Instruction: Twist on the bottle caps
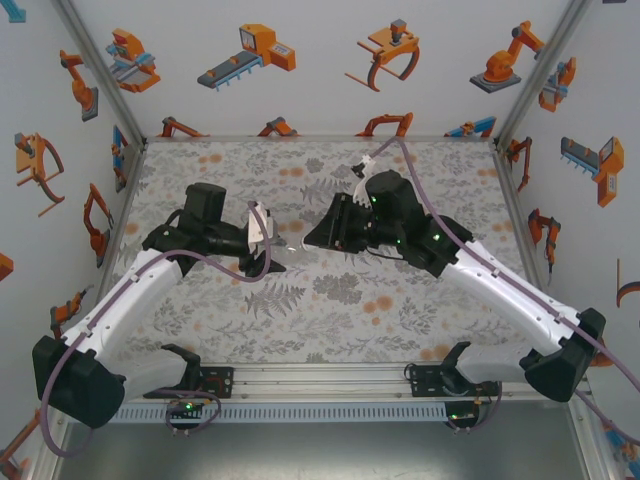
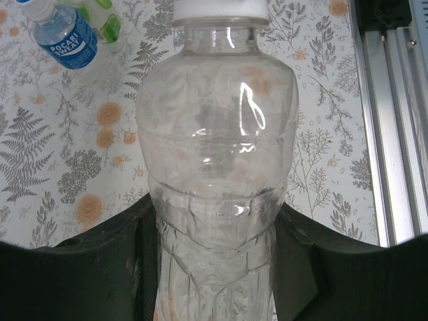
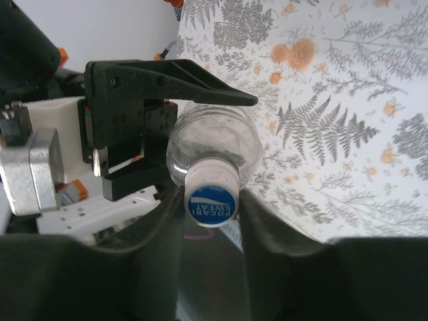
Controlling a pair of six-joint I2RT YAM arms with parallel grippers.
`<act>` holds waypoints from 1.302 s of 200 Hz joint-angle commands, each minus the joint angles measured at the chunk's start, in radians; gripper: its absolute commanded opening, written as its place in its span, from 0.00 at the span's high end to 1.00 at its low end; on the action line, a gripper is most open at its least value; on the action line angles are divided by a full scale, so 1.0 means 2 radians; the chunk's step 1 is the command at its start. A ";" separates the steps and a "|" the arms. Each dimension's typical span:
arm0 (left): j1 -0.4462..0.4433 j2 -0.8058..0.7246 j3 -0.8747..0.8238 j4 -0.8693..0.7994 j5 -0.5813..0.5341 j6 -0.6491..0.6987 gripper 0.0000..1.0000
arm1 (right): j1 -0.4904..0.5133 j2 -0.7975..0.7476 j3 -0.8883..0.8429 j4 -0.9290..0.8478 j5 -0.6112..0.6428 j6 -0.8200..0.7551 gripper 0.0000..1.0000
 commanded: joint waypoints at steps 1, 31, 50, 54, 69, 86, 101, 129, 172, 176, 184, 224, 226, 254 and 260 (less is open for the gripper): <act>-0.005 -0.002 0.017 0.002 0.031 0.004 1.00 | 0.000 -0.022 0.028 0.016 0.013 -0.116 0.50; -0.005 -0.003 0.016 0.002 0.034 0.004 1.00 | 0.000 -0.051 0.027 0.040 0.007 -0.278 0.48; -0.005 -0.004 0.016 0.002 0.037 0.004 1.00 | -0.001 -0.069 0.015 0.059 -0.047 -0.399 0.48; -0.005 -0.004 0.015 0.001 0.037 0.004 1.00 | 0.000 -0.071 0.016 0.057 -0.060 -0.425 0.47; -0.005 -0.005 0.015 0.000 0.038 0.004 1.00 | 0.000 -0.070 0.023 0.042 -0.084 -0.489 0.47; -0.005 -0.006 0.016 0.000 0.040 0.005 1.00 | 0.000 -0.066 0.026 0.024 -0.119 -0.567 0.46; -0.005 -0.007 0.015 -0.001 0.042 0.007 1.00 | 0.000 -0.065 0.026 0.015 -0.150 -0.621 0.46; -0.005 -0.009 0.014 -0.003 0.046 0.010 1.00 | 0.000 -0.054 0.043 -0.033 -0.189 -0.716 0.46; -0.005 -0.010 0.015 -0.005 0.052 0.013 1.00 | 0.000 -0.051 0.039 -0.042 -0.206 -0.784 0.46; -0.005 -0.010 0.014 -0.005 0.052 0.013 1.00 | 0.000 -0.049 0.039 -0.042 -0.206 -0.785 0.46; -0.005 -0.009 0.015 -0.005 0.052 0.014 1.00 | 0.000 -0.047 0.039 -0.042 -0.207 -0.787 0.46; -0.005 -0.010 0.015 -0.007 0.055 0.015 1.00 | -0.001 -0.037 0.041 -0.039 -0.232 -0.789 0.47; -0.004 -0.010 0.015 -0.007 0.055 0.016 1.00 | 0.000 -0.036 0.041 -0.039 -0.233 -0.789 0.47; -0.005 -0.013 0.015 -0.009 0.058 0.018 1.00 | 0.000 -0.031 0.042 -0.037 -0.245 -0.789 0.51; -0.005 -0.014 0.015 -0.009 0.059 0.019 1.00 | 0.000 -0.032 0.042 -0.035 -0.246 -0.789 0.52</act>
